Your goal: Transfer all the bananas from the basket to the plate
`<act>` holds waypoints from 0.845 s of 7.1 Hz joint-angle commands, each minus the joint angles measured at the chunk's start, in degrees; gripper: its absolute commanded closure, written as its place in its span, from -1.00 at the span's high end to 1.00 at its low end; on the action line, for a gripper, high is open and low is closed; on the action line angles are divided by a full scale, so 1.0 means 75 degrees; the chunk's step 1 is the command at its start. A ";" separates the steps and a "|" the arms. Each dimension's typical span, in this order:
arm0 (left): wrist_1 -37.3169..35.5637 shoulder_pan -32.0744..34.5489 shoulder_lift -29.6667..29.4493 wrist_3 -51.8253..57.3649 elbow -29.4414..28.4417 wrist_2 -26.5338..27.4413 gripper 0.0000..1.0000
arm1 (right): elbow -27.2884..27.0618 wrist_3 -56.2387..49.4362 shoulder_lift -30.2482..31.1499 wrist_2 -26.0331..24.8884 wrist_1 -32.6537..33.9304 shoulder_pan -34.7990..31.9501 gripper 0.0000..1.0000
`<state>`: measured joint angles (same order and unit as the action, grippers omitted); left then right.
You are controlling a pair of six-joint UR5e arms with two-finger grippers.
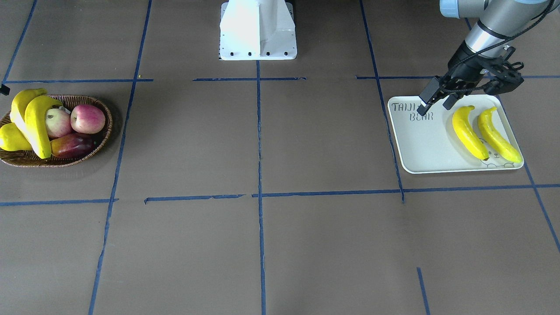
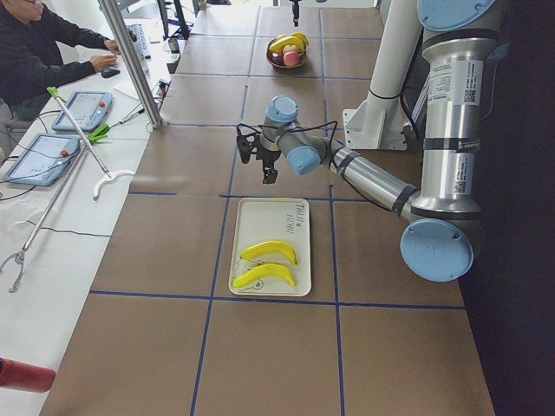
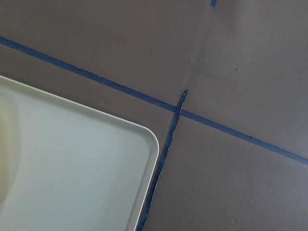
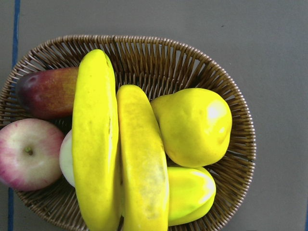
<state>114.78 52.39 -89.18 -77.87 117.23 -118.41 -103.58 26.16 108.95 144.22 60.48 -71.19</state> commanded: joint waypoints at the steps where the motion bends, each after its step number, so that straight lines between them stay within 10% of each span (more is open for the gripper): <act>1: 0.0000 -0.0012 -0.0016 0.0000 -0.0009 -0.0020 0.99 | 0.0100 0.0157 -0.0089 0.0001 -0.0201 0.0536 0.99; 6: -0.0012 -0.0012 -0.0040 0.0000 -0.0009 -0.0044 0.99 | 0.0311 0.0157 -0.0089 0.0013 -0.0236 0.0667 0.83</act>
<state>114.70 52.32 -89.47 -77.87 117.16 -118.65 -101.46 27.32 108.31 144.25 58.73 -66.23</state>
